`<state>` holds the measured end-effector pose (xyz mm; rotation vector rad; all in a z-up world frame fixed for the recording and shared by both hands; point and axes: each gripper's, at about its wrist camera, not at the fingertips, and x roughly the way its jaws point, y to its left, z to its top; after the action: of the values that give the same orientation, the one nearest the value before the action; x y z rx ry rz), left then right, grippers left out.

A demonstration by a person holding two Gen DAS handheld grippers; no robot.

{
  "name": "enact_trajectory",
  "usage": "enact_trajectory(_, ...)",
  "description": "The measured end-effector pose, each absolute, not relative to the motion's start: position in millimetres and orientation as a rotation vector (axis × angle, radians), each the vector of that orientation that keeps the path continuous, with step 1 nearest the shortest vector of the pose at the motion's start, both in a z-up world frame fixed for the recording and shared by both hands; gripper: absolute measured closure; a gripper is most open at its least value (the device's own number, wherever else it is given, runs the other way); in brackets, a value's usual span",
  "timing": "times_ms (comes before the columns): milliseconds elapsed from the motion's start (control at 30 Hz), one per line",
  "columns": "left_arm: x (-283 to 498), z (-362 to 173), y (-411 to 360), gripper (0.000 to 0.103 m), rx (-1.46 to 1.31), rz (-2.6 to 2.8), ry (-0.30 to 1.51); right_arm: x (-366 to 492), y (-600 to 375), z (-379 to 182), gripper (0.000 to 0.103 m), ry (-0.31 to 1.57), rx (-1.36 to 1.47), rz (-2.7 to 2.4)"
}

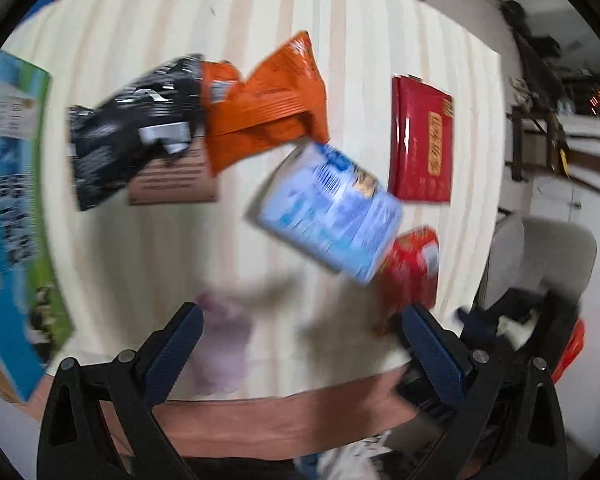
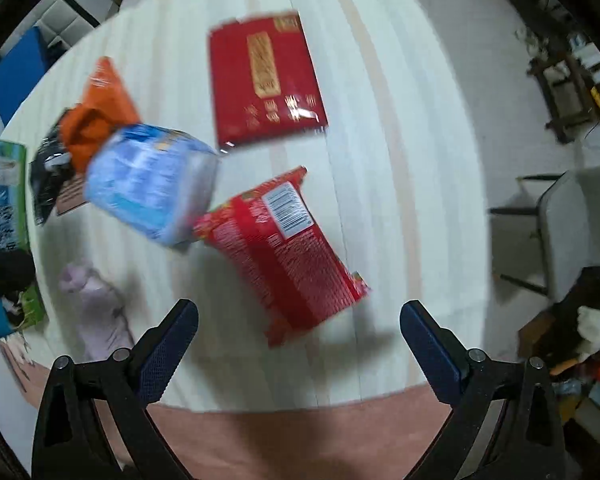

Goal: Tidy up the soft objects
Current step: 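Grasp the light blue tissue pack with left tool while right tool grasps the red snack bag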

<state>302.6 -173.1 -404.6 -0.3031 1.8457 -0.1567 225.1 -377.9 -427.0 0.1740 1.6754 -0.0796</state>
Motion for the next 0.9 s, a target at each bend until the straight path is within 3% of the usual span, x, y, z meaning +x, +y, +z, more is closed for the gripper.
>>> enact_trajectory(100,319,-425,-192,0.0,-0.331,-0.107,1.878,228,-385,-452,0.007,1.696,0.233,-0.052)
enact_trajectory(133,324,-434,-200,0.0,-0.32,-0.083,1.887,229,-387,-458,0.016,1.699,0.237,-0.053)
enact_trajectory(167,325,-438,-206,0.0,-0.308,-0.073,1.893,229,-389,-461,0.032,1.703,0.22,-0.063)
enact_trajectory(333,319,-458,-228,0.0,-0.115,-0.036,1.91,222,-409,-462,0.037,1.723,0.2,-0.089)
enact_trajectory(533,298,-457,-195,0.0,-0.008,0.037,1.931,214,-437,-456,0.043,1.725,0.198,-0.119)
enact_trajectory(767,294,-434,-170,0.0,-0.367,0.044,1.907,215,-454,-442,0.044,1.694,0.265,-0.108)
enact_trajectory(900,310,-455,-201,0.0,-0.297,0.034,1.936,224,-465,-445,0.044,1.702,0.303,-0.118)
